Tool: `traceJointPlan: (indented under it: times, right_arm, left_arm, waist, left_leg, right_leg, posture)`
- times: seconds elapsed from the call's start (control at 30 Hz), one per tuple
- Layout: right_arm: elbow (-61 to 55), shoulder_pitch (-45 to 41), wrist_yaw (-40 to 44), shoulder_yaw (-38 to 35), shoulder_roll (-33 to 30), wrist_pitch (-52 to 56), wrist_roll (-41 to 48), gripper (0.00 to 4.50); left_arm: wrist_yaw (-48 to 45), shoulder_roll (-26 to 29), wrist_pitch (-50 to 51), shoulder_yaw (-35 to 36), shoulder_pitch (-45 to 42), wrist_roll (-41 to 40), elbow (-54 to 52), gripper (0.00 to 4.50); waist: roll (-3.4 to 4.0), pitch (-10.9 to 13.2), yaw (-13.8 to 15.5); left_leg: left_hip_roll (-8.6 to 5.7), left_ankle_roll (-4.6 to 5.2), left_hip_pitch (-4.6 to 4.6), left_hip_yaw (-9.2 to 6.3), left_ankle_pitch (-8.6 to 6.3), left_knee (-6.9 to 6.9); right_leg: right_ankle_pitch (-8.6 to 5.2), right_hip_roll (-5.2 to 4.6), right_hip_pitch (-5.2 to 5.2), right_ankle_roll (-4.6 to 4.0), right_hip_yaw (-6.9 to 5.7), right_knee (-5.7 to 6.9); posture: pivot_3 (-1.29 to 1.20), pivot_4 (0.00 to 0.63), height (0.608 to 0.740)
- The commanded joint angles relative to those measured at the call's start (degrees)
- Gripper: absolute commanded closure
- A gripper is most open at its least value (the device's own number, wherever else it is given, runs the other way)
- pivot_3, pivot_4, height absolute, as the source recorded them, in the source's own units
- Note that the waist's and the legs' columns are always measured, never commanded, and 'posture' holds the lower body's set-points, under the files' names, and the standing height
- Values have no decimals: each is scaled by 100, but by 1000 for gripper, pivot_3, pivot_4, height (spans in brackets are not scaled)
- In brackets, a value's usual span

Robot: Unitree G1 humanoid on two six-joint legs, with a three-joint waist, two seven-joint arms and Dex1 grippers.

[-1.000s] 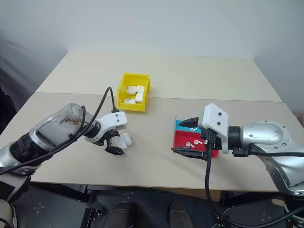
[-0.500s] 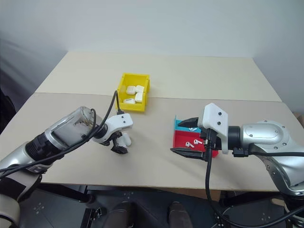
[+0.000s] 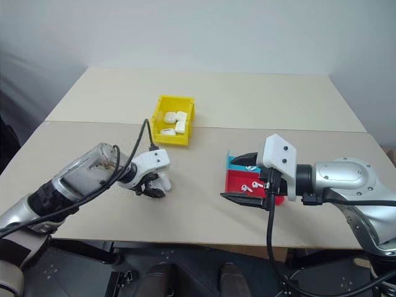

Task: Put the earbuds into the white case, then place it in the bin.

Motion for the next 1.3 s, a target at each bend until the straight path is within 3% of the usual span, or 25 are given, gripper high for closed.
traceJointPlan:
  times: [0.03, 0.17, 0.37, 0.5, 0.73, 1.03, 1.3]
  right_arm:
    - [-116, -39, -30, -221, -32, -19, 68, 0]
    - [-29, -88, -22, -201, 9, -73, 38, 0]
    - [175, -181, 34, -128, 97, -237, -91, 0]
    - [309, -153, 75, -194, 102, -318, -173, 0]
    - [710, -241, 278, -55, -6, -451, -494, 0]
    - [1032, -492, 416, 424, -506, -2, -996, 0]
    - [1289, -1711, 406, 1937, -641, 1305, -1681, 0]
  left_arm:
    - [311, -345, -1515, 1589, 759, -455, -421, 1699]
    - [543, -999, -2078, 2675, 1353, -1065, -784, 1699]
    - [526, -2082, -2997, 3435, 1724, -2148, -972, 1699]
    - [481, -2553, -2889, 3783, 1540, -3074, -862, 1699]
    - [-378, -2280, -3355, 3550, 1446, -3246, -861, 1699]
    - [-627, -2337, -3813, 3380, 1294, -3249, -636, 1699]
    - [-816, -2315, -3918, 3256, 1314, -3258, -550, 1699]
  waist:
    - [0, 0, 4]
    - [0, 0, 39]
    - [1, -1, 39]
    - [1, -1, 21]
    - [2, -2, -25]
    - [2, -1, -30]
    - [3, -2, -114]
  left_leg:
    - [0, 0, 1, 2, 0, 0]
    - [0, 0, 0, 0, 0, 4]
    - [-1, 0, 4, 1, 0, 4]
    - [-1, 0, 4, 0, 0, 5]
    - [-2, 0, 10, 2, 0, 5]
    - [-2, 0, 7, 2, 0, 5]
    - [0, 0, 10, 3, 0, 4]
  right_leg:
    - [4, -2, 1, -7, 1, -1]
    - [13, -4, 6, -18, -5, -1]
    - [15, -4, 12, -16, -3, -5]
    - [16, -3, 13, -15, -4, -4]
    - [16, -1, 17, -14, -1, -4]
    - [15, -2, 15, -14, -1, -8]
    - [14, -1, 11, -13, 1, -5]
  posture:
    - [0, 150, 740]
    - [0, 150, 740]
    - [0, 150, 740]
    - [0, 150, 740]
    - [0, 150, 740]
    - [0, 150, 740]
    - [0, 150, 740]
